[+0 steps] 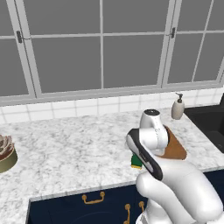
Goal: Pick up the sponge from the counter and clean the cutting board by briefly scrubbing or pressing down on the cutting board. Once finished, release the sponge.
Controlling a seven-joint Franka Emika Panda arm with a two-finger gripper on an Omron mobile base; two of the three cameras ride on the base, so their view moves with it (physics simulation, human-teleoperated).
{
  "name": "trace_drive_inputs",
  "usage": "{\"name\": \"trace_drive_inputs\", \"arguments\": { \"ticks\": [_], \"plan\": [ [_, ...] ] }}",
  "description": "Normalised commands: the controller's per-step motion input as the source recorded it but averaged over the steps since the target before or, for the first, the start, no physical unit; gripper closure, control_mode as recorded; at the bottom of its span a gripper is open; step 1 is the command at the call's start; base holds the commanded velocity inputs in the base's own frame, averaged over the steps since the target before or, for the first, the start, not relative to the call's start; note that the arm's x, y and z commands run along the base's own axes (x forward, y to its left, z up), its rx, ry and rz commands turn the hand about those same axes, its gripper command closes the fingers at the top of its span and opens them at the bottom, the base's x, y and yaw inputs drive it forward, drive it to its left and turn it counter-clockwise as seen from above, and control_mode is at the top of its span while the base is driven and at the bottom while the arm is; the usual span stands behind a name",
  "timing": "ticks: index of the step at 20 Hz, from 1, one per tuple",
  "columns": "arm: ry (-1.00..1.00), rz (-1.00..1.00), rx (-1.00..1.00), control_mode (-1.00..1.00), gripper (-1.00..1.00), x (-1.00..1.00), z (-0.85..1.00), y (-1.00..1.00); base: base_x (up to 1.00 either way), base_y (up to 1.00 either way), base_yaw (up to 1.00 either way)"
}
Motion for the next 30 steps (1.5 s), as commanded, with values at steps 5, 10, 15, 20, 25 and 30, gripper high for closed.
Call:
{"name": "trace_drive_inputs", "arguments": {
  "ticks": [5,10,15,20,25,30],
  "plan": [
    [0.0,0.01,0.0,-1.0,-1.0,0.23,-0.35,0.11,0.0,0.0,0.0],
    [0.0,0.0,0.0,-1.0,-1.0,0.0,-0.38,0.0,0.0,0.0,0.0],
    [0.0,0.01,0.0,-1.0,-1.0,0.0,-0.33,0.0,0.0,0.0,0.0],
    [-0.03,0.02,0.0,-1.0,-1.0,0.0,-0.34,-0.07,0.0,0.0,0.0],
    [-0.06,0.04,0.0,-1.0,-1.0,0.0,-0.34,-0.1,0.0,0.0,0.0],
    [-0.12,0.07,0.0,-1.0,-1.0,0.0,-0.44,-0.06,0.0,0.0,0.0]
  ]
}}
